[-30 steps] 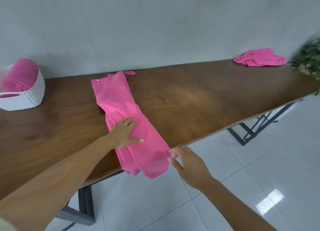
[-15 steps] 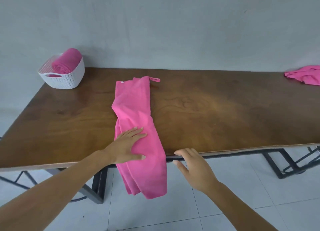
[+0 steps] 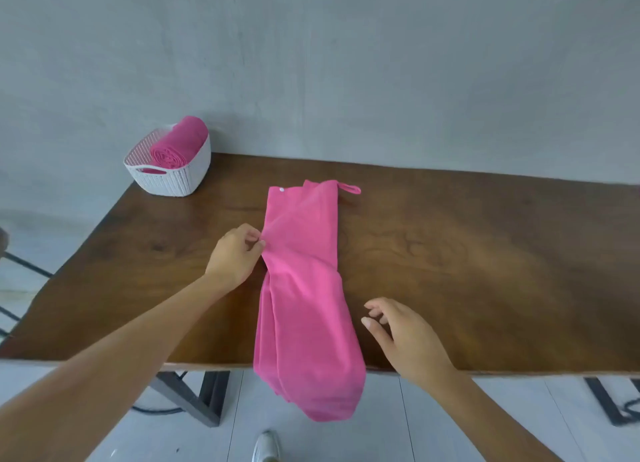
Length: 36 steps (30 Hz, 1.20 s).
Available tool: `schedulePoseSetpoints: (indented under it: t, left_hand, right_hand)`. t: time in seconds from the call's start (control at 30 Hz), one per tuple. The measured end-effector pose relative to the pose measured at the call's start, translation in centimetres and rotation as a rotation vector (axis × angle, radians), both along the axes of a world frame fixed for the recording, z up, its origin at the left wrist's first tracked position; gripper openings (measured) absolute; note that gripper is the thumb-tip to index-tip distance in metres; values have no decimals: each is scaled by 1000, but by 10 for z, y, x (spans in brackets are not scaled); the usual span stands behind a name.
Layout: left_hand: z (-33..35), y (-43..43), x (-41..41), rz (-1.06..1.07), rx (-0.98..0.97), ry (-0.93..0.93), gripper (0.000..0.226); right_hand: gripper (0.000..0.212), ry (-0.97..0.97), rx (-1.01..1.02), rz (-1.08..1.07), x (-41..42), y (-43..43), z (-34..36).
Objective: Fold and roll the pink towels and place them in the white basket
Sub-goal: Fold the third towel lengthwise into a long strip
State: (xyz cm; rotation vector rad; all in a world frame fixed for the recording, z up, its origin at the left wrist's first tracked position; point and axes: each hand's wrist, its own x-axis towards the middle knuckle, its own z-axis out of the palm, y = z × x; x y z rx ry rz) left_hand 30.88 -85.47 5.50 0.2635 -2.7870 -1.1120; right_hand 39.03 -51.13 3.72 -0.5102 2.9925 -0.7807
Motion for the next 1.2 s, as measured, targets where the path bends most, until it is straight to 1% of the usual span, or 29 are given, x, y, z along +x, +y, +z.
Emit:
schedulePoseSetpoints:
  t: [0.07, 0.13, 0.27, 0.37, 0.47, 0.53, 0.6, 0.67, 0.7, 0.77, 0.83, 0.93, 1.03, 1.1, 1.2]
  left_hand:
    - [-3, -10, -26, 61, 58, -116, 32]
    - [-6, -17, -50, 74, 92, -187, 39]
    - [-10, -21, -96, 12, 50, -181, 35]
    - [-10, -15, -128, 23, 68, -174, 30]
    - [-13, -9, -160, 128, 149, -234, 27]
    - [-18, -9, -178, 174, 188, -297, 34]
    - [-21, -9, -190, 175, 207, -363, 42]
    - [-22, -8, -199, 146, 193, -374, 32]
    - [-21, -6, -202, 130, 172, -358, 27]
    - [-18, -4, -204, 96, 122, -284, 29]
    - [-15, -1, -201, 38, 103, -152, 30]
    - [-7, 5, -188, -139, 143, 8, 22]
    - [3, 10, -174, -340, 145, 93, 21]
    - [7, 13, -169, -437, 158, 127, 20]
    - [7, 17, -165, -541, 188, 132, 13]
  right_hand:
    - [26, -8, 4, -9, -16, -8, 6]
    - [27, -11, 22, -7, -33, -17, 13]
    - [30, -33, 34, -32, -67, -37, 17]
    - [33, -48, 29, -74, -90, -46, 16]
    - [32, -69, 31, -116, -107, -51, 13]
    - [32, -75, 30, -141, -115, -55, 11]
    - [31, -81, 16, -161, -123, -57, 10]
    - [31, -84, 18, -171, -130, -59, 10]
    - [30, -82, 28, -172, -135, -60, 11]
    - [29, -79, 46, -173, -148, -61, 17]
    - [28, -72, 57, -174, -167, -63, 26]
    - [29, -55, 62, -166, -201, -67, 39]
    - [33, -23, 50, -145, -239, -75, 51]
    - [38, -26, 55, -112, -264, -81, 59]
    - [52, -115, 114, 13, -300, -91, 69]
